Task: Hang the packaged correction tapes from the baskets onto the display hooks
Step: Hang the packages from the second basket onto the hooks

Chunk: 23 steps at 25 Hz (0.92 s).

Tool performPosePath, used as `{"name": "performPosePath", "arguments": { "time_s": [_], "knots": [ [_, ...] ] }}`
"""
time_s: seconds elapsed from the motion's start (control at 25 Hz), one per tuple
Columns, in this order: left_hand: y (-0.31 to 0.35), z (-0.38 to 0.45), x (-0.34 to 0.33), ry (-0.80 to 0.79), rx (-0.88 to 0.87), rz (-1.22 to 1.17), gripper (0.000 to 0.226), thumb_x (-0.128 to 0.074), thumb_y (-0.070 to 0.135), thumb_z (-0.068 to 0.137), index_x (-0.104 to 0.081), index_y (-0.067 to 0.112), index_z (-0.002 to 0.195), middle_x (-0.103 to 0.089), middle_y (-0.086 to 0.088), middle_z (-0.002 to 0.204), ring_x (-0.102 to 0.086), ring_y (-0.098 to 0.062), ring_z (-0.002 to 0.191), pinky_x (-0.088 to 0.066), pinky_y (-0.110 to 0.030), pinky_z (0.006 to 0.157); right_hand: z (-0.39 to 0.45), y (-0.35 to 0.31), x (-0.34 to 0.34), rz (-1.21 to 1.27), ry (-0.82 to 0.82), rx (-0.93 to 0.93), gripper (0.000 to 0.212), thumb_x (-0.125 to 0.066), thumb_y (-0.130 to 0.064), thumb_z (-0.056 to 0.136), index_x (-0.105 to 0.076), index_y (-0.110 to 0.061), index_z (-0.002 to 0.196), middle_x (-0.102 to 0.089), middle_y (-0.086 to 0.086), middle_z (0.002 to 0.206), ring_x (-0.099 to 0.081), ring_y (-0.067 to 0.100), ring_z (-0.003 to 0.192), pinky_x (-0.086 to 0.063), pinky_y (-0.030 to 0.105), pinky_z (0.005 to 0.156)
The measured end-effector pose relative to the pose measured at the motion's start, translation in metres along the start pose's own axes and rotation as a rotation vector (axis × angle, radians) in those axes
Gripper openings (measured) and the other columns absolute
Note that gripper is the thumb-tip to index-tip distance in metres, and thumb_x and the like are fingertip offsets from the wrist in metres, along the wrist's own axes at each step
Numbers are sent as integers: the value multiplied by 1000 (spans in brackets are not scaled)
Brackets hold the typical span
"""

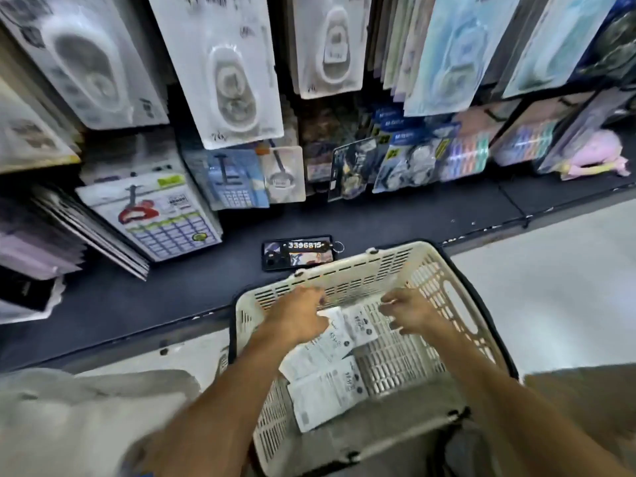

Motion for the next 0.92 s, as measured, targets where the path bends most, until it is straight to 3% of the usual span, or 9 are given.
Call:
{"name": "performPosePath", "arguments": {
  "time_s": [0.04,0.12,0.28,0.36,0.48,0.6,0.72,0.84,0.92],
  "knots": [
    [-19,1,-29,-64,58,3,40,-65,26,93,-59,25,132,-64,-7,135,-62,-29,120,-51,-33,97,8,28,-21,-136,-111,-66,19,-68,-12,93,-67,-14,112,-70,12,102,-61,18,75,-47,23,59],
    [-49,9,-72,-132,155,-23,49,-65,24,91,-54,27,139,-61,-7,139,-60,-28,124,-49,-32,95,25,64,-48,-211,-157,-73,30,-71,-15,91,-66,-10,120,-67,14,117,-55,16,88,-42,14,62],
    [-72,46,-111,-119,210,-86,65,-67,20,87,-43,21,147,-53,-6,146,-53,-27,132,-50,-37,103,61,77,-69,-59,-75,-8,18,-77,-20,86,-60,-27,84,-67,-6,86,-66,8,73,-40,4,46],
    [-74,66,-123,-113,187,-68,77,-66,17,88,-29,20,156,-41,-5,156,-42,-27,142,-43,-39,111,70,71,-82,215,-127,12,20,-81,-13,83,-67,-28,82,-74,-5,76,-72,10,66,-51,11,49],
    [-75,93,-138,-142,129,-39,95,-67,11,88,-10,21,163,-15,-2,170,-23,-24,154,-33,-39,118,76,64,-108,477,-184,-55,22,-81,-12,83,-67,-20,98,-78,8,92,-77,28,79,-63,39,59],
    [-78,105,-148,-110,128,-55,113,-78,15,83,0,21,164,-9,1,166,-23,-24,151,-40,-36,111,75,66,-130,545,-344,-102,26,-78,-26,88,-69,-15,110,-78,11,99,-77,28,85,-64,37,60],
    [-82,111,-149,-145,147,-54,123,-90,33,75,-7,20,164,-17,-1,161,-31,-25,146,-43,-38,110,69,68,-134,403,-500,-72,32,-80,-18,85,-69,-18,116,-79,3,103,-76,21,92,-61,28,67],
    [-80,110,-141,-159,55,190,107,-86,61,67,-38,22,155,-37,1,152,-32,-23,139,-33,-43,114,64,74,-132,234,-601,-90,42,-79,-1,80,-70,-17,118,-78,3,109,-74,21,101,-59,34,88],
    [-75,102,-143,-221,-27,225,98,-86,61,66,-48,25,148,-48,2,147,-38,-22,133,-35,-41,107,58,80,-123,158,-689,-81,46,-77,6,79,-70,-17,118,-77,4,111,-73,22,104,-58,34,90]
  ]
}}
Point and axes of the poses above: each hand's wrist, its own z-axis towards the middle knuckle, its own x-axis out of the back of the hand, y = z × x, the point moved 3 cm from there along z, towards the middle knuckle
